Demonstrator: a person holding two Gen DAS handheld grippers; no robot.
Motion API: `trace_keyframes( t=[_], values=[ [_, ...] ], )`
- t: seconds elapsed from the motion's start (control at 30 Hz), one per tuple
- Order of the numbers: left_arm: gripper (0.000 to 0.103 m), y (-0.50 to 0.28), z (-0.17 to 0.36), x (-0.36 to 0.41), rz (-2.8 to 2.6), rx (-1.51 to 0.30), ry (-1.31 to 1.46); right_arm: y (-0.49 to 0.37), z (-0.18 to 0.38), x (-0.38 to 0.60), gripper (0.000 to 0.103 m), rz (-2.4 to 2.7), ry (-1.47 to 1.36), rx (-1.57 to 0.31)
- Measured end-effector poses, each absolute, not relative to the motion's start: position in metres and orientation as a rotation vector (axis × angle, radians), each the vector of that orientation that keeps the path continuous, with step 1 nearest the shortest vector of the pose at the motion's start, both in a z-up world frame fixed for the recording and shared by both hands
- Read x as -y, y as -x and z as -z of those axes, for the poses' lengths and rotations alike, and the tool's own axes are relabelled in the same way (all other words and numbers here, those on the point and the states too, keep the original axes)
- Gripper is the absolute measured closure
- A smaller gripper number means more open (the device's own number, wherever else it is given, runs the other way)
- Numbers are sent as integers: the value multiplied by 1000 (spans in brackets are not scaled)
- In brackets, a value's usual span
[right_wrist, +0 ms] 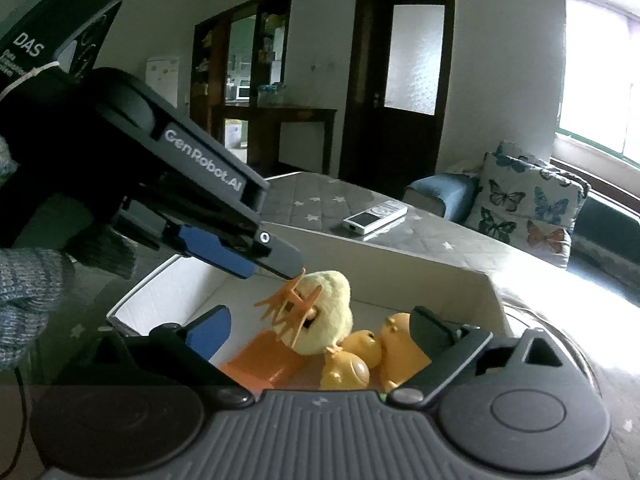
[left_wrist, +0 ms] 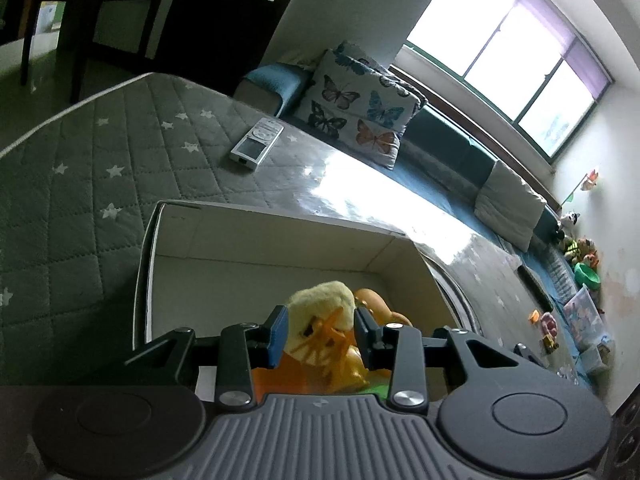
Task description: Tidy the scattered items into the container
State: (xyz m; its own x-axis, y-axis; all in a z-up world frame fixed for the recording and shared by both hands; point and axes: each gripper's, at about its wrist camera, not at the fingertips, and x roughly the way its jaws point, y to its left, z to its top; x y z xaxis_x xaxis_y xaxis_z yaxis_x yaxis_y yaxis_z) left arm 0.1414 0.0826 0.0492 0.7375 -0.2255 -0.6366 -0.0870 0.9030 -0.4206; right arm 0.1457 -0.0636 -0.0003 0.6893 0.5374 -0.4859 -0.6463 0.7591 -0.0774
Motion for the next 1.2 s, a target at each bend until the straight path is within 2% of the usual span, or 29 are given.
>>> trace_keyframes(
  t=[0.07, 1.2],
  values=[
    [65, -137, -51, -78, 79, -738, 428, -137, -1, 70, 0, -662, 248, -455],
    [64, -52, -40, -19, 84, -698, 180, -50, 3, 126, 0, -533, 193, -462]
  ],
)
